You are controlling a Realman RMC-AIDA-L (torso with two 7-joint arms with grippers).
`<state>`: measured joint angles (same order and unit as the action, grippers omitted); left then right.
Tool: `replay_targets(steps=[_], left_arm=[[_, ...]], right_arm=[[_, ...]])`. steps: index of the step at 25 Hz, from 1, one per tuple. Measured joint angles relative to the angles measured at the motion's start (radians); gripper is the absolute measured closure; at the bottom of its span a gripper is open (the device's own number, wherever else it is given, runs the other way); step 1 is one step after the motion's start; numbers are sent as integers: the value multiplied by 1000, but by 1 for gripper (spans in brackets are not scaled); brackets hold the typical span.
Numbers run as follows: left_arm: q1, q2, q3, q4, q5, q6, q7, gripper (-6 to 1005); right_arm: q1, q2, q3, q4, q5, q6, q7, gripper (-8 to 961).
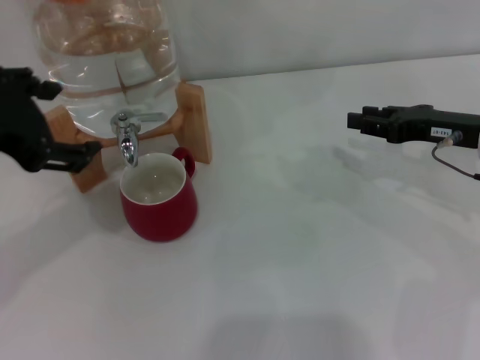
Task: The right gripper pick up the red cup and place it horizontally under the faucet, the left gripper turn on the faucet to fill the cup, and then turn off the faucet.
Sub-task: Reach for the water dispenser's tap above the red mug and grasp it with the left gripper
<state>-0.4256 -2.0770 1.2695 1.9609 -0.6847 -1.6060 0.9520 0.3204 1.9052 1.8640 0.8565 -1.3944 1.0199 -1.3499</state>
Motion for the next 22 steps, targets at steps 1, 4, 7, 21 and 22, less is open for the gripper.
replay_targets(steps=[1, 4, 7, 21, 22], left_arm=[[-9, 0, 4, -4, 0, 2, 2, 123], [-54, 0, 3, -34, 7, 0, 0, 123], [-100, 1, -7, -71, 8, -4, -5, 123], [-280, 0, -3, -255, 16, -65, -14, 123], [-292, 0, -3, -271, 16, -73, -15, 123]], right_arm=[[0, 0, 1, 0, 0, 0, 0, 551], [1, 1, 2, -1, 0, 0, 0, 551], [3, 1, 2, -8, 0, 0, 0, 551], [5, 2, 3, -15, -1, -2, 0, 551], [5, 2, 3, -15, 0, -2, 0, 551]])
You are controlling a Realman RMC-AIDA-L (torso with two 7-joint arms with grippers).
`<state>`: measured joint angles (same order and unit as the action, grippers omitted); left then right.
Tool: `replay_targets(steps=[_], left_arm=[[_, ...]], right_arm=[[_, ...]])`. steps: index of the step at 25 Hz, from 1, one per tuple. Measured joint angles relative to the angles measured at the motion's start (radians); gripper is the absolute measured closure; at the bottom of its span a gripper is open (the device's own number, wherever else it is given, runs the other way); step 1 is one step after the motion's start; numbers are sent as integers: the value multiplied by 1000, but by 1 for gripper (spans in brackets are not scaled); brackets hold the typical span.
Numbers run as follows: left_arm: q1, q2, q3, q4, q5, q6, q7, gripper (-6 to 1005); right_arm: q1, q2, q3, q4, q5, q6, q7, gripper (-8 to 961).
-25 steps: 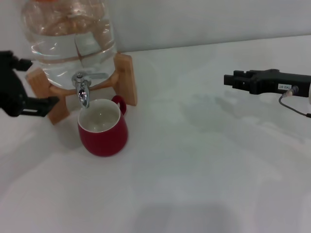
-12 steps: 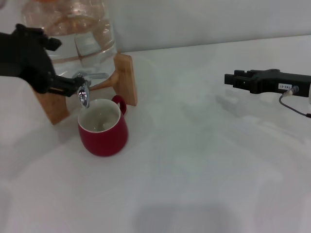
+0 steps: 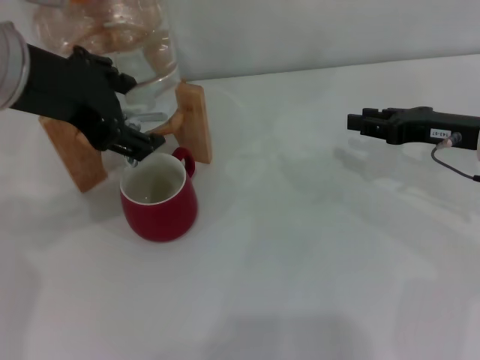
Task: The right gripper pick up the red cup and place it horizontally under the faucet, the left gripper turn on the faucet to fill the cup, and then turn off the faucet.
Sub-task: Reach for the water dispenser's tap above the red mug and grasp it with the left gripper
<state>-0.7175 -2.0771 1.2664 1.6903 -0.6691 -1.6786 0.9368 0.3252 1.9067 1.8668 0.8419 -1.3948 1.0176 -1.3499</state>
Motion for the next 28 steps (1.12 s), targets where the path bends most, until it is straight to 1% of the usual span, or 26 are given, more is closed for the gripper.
replay_targets(steps=[7, 18, 22, 28], left_arm=[[-41, 0, 1, -61, 5, -23, -2, 123], [-52, 0, 3, -124, 11, 19, 9, 123], [-80, 0, 4, -169, 11, 46, 18, 123], [-140, 0, 4, -254, 9, 78, 23, 123]], right_arm=[[0, 0, 0, -8, 2, -3, 0, 551], [3, 3, 0, -11, 3, 0, 2, 551], [3, 4, 0, -11, 3, 3, 2, 551], [3, 5, 0, -11, 2, 4, 2, 551]])
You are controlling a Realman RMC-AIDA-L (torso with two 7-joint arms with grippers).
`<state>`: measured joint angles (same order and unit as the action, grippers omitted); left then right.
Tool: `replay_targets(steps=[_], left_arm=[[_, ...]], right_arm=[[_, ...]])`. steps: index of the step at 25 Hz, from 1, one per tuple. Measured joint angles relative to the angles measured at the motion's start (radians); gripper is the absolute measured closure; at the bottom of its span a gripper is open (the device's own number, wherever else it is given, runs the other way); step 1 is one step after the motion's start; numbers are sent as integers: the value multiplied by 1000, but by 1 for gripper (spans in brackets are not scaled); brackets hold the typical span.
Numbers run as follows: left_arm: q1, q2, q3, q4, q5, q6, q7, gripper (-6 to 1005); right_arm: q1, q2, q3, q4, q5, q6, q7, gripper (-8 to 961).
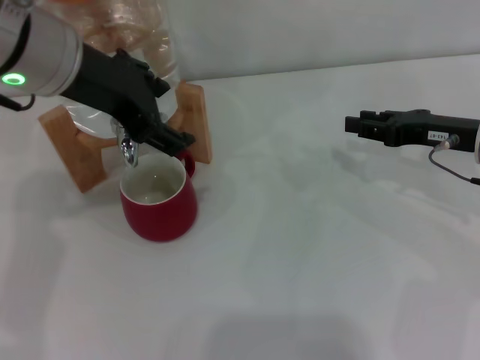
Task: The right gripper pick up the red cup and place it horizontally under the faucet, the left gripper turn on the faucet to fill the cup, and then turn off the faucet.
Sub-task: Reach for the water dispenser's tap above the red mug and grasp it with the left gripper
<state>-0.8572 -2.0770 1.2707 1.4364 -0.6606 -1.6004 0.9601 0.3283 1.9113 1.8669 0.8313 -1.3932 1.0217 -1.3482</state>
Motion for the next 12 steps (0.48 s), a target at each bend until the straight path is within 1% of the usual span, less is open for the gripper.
replay_targets(steps=[7, 12], left_arm=[[-52, 0, 4, -78, 6, 19, 13, 123], [-58, 1, 9, -97, 39, 24, 20, 123]], right_arm=[[-1, -1, 0, 0, -1, 0, 0, 551], [-4, -3, 0, 0, -1, 0, 0, 551]])
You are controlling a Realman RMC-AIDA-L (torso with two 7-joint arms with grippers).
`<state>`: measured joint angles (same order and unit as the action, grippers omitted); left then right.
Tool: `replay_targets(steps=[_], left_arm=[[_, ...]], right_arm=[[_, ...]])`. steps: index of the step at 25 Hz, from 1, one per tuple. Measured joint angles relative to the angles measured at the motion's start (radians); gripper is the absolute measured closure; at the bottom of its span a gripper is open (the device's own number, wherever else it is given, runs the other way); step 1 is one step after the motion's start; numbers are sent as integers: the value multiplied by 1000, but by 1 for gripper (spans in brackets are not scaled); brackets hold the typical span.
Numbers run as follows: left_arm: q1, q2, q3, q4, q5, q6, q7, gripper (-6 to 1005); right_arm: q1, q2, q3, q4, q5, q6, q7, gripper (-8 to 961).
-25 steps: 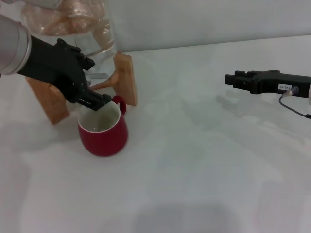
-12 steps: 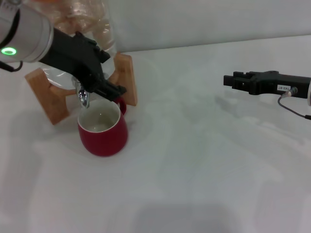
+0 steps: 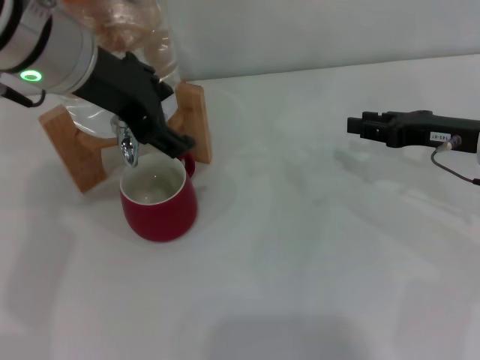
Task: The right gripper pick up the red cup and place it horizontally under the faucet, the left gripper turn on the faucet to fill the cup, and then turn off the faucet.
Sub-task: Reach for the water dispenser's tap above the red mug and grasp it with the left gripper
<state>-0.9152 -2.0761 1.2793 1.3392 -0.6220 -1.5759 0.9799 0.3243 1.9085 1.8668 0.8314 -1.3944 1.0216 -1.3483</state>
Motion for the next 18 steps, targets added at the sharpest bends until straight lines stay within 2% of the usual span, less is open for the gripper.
replay_targets(steps=[18], left_arm=[[11, -2, 29, -1, 33, 9, 15, 123]], right_arm=[[-3, 1, 0, 0, 0, 0, 1, 551]])
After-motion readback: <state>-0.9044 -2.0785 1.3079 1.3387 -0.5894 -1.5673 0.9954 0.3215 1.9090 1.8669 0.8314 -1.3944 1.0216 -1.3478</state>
